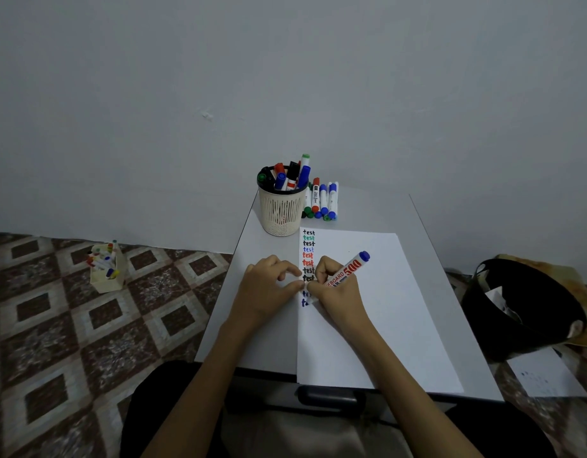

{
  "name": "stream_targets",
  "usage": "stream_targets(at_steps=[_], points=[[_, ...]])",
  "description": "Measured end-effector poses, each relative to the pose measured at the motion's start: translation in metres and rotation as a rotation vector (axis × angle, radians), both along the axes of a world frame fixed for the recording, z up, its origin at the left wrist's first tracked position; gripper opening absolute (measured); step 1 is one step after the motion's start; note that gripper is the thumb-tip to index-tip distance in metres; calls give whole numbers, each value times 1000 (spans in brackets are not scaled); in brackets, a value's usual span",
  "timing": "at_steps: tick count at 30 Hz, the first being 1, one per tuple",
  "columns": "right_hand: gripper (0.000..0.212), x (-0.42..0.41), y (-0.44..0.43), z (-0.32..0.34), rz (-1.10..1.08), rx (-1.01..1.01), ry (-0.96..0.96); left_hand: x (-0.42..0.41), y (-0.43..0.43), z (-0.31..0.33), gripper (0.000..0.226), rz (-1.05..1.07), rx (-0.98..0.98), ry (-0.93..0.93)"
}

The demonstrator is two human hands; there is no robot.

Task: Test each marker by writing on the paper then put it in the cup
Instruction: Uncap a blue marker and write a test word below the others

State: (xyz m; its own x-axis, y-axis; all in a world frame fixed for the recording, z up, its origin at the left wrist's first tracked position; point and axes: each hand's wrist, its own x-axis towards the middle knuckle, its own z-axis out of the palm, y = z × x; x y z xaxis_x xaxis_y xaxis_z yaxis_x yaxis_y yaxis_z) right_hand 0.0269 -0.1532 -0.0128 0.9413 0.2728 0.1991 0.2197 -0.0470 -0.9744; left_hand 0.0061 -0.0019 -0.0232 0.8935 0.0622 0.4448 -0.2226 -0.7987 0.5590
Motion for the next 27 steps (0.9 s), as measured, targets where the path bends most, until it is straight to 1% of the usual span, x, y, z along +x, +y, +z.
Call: stream_targets(at_steps=[8, 13, 22, 27], points=[[25, 0, -2, 3, 39, -19, 0, 0, 0, 2, 31, 4, -3, 16], [35, 1, -3, 0, -36, -4, 9, 0, -1, 3, 32, 11, -1, 26], [34, 1, -3, 0, -19, -48, 14, -1, -1, 4, 30, 4, -4, 21], [36, 1, -4, 0, -92, 3, 25, -1, -1, 4, 30, 3, -2, 27]])
